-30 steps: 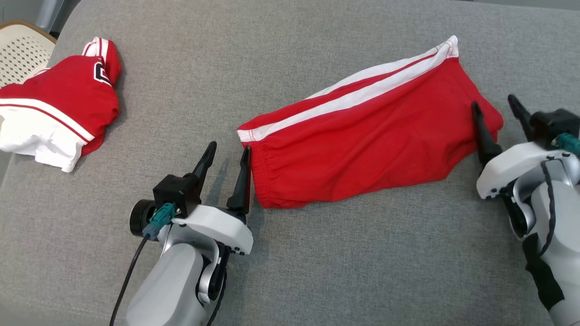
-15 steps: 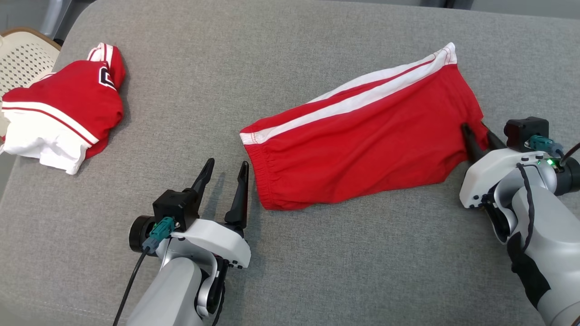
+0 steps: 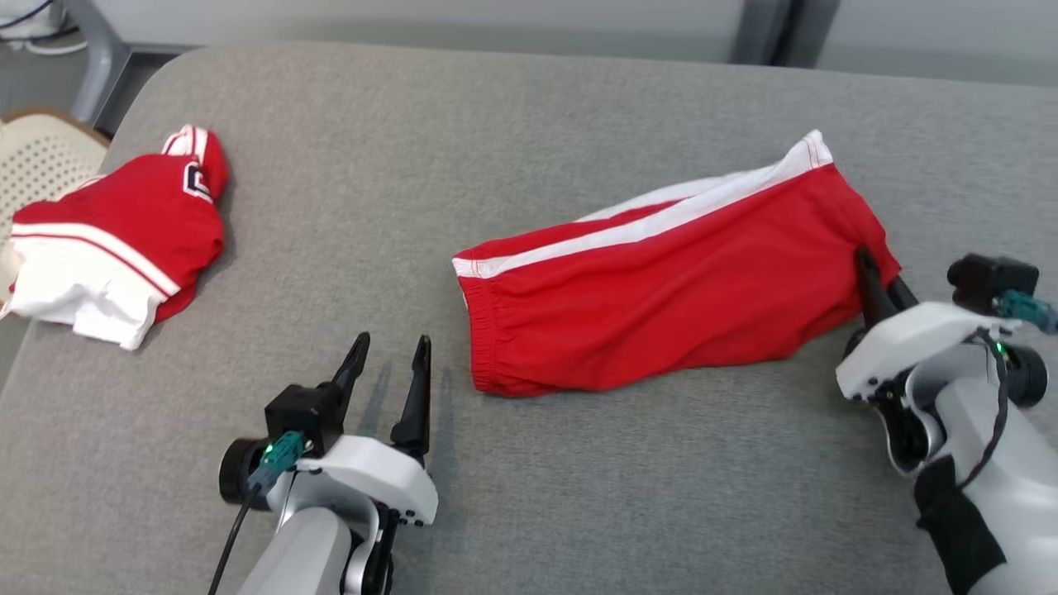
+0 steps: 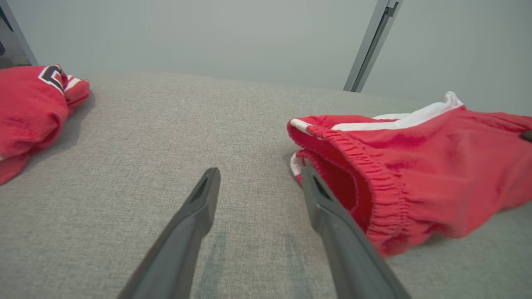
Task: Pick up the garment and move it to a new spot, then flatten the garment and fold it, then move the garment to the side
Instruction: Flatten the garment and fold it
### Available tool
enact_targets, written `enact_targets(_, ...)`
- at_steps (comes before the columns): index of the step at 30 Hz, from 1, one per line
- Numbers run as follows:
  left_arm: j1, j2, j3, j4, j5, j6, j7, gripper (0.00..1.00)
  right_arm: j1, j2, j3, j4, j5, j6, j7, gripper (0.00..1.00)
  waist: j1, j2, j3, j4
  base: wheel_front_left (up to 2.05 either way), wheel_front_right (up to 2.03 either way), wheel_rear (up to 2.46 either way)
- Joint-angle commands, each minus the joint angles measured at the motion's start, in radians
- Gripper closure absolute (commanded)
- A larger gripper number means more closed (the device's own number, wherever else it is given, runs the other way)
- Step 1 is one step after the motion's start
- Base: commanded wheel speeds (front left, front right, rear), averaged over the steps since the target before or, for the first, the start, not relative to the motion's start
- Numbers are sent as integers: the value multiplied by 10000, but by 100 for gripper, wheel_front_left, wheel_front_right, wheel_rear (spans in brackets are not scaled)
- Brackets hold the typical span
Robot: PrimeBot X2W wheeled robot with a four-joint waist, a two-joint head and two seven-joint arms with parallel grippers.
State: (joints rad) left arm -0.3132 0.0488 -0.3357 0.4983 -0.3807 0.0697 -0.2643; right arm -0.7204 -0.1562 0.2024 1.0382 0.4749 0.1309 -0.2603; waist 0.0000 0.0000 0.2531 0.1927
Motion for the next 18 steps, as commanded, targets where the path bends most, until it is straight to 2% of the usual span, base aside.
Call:
enact_targets(1,84,36,69,27,2,-69,2,0,322,-59,-52,-54,75,-3,-59,100,0,0,-245,-253,0,0,0)
enact_targets(10,713,41,620,143,311,-169,2,0,1828,43,-503,-1012,144,-2,-57,100,0,0,-869,-1067,0,0,0)
enact_targets(18,1056,44,845,174,359,-230,2,0,2179,58,-633,-1655,-192,-2,-58,100,0,0,-1085,-1295,0,0,0)
